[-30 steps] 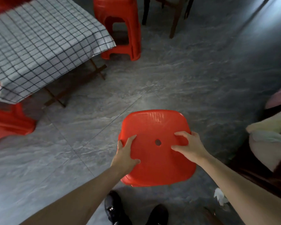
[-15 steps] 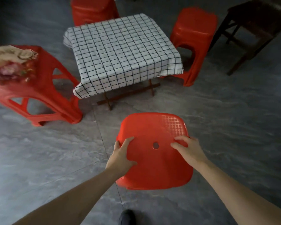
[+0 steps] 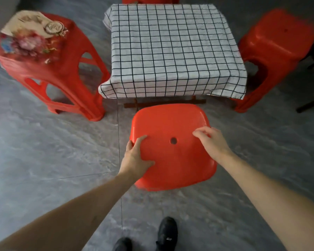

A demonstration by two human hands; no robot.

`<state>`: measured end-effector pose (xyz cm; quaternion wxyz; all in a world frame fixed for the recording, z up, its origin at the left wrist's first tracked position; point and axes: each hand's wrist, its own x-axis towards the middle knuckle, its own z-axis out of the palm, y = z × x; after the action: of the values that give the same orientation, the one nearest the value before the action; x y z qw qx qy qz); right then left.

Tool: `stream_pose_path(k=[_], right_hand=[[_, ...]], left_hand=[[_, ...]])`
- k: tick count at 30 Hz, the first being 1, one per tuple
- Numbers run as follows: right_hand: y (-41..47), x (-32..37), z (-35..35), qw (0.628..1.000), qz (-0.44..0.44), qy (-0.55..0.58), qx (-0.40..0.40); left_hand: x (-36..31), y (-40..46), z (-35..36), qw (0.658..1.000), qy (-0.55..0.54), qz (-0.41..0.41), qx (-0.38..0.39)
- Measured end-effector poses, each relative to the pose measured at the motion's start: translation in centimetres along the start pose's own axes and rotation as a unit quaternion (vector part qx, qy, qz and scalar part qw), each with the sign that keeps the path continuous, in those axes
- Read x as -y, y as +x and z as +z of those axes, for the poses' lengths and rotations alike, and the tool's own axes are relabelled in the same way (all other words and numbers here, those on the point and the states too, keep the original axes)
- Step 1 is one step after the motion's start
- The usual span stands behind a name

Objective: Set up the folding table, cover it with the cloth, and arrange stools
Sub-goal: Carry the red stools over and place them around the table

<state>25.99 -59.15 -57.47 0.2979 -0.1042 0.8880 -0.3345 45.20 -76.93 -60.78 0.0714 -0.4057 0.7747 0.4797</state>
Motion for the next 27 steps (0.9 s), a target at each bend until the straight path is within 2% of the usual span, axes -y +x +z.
stream_pose_path(k=[3, 6, 7, 9, 12, 16, 20, 23, 27], right_hand=[[3.4, 1.1, -0.5, 0.999, -0.018, -0.016, 0.029], [6.0, 2.3, -1.2, 0.996, -0.015, -0.05, 0.067], [6.6, 2.6, -1.3, 0.994, -0.007, -0.074, 0.081], [7.4, 2.8, -1.6, 0.986, 0.005, -0.128, 0.108], [7.5, 2.6, -1.5, 0.978, 0.013, -0.169, 0.125], [7.1, 3.3, -1.4, 0.964, 0.006, -0.227, 0.14], [5.8, 5.4, -1.7, 0.952, -0.018, -0.258, 0.163], [4.5, 7.6, -2.5, 0.947, -0.048, -0.268, 0.169], [2.7, 11.6, -4.7, 0.937, -0.095, -0.297, 0.16]], left_hand=[[-0.5, 1.2, 1.0, 1.0, -0.019, -0.018, -0.012], [-1.0, 2.5, 1.5, 0.999, -0.001, -0.031, 0.034], [-1.3, 2.8, 1.5, 0.997, 0.027, -0.039, 0.057], [-2.0, 3.2, 1.4, 0.983, 0.149, -0.055, 0.092], [-2.8, 3.4, 0.7, 0.939, 0.326, -0.044, 0.098], [-3.7, 3.9, -1.3, 0.899, 0.421, -0.004, 0.123], [-6.2, 4.6, -2.8, 0.867, 0.471, -0.009, 0.161], [-8.6, 4.5, -3.9, 0.845, 0.511, 0.01, 0.158], [-11.1, 2.6, -6.9, 0.861, 0.493, 0.057, 0.109]])
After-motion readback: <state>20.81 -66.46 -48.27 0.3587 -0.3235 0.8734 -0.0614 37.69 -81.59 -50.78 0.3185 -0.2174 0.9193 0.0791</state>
